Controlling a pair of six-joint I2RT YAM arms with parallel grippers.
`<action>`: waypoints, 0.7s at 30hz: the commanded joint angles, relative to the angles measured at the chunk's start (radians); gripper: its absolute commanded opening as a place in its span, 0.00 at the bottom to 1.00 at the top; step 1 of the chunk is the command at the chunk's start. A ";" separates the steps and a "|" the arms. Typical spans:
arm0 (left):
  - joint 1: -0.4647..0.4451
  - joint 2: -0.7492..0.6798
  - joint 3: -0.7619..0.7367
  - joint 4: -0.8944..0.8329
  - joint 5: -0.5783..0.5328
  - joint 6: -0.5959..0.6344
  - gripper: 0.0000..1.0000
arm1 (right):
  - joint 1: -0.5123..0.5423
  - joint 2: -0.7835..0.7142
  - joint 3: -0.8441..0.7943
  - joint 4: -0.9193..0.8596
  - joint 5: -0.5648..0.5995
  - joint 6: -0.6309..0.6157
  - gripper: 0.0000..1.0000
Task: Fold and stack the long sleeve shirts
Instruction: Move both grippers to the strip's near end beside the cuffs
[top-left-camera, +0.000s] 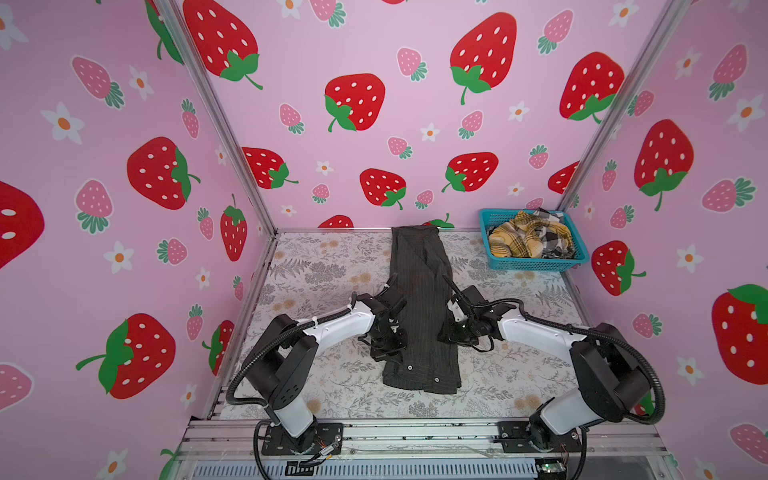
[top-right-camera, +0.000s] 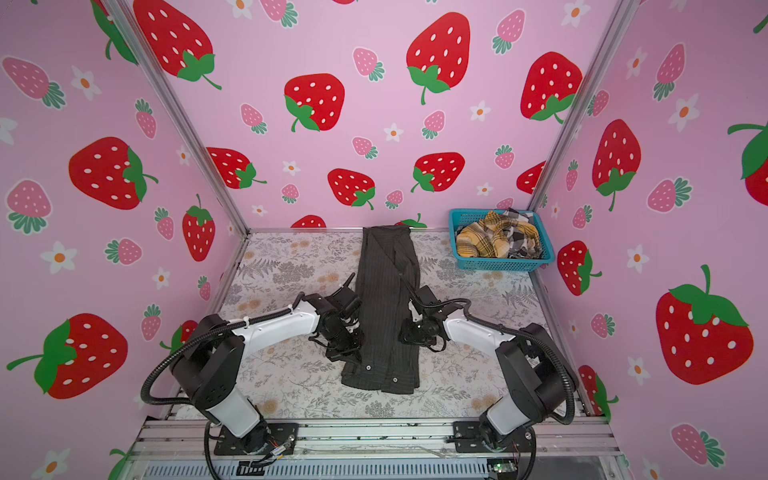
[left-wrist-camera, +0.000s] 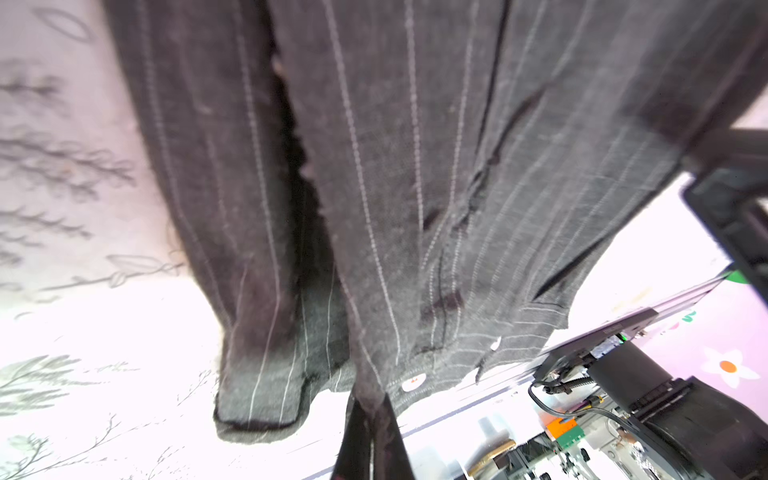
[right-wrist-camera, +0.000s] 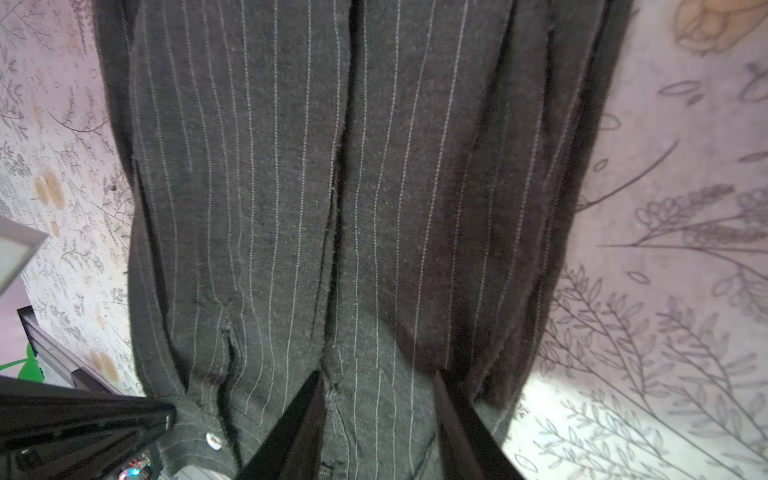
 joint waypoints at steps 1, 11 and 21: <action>-0.010 0.045 -0.054 -0.002 0.012 -0.017 0.07 | 0.003 0.011 0.001 0.001 0.012 0.010 0.44; 0.028 -0.146 -0.015 -0.124 -0.071 0.032 0.65 | 0.003 -0.170 -0.017 -0.150 0.066 -0.042 0.77; 0.225 -0.184 -0.162 0.014 0.040 0.062 0.74 | -0.001 -0.260 -0.230 -0.082 -0.084 0.018 0.79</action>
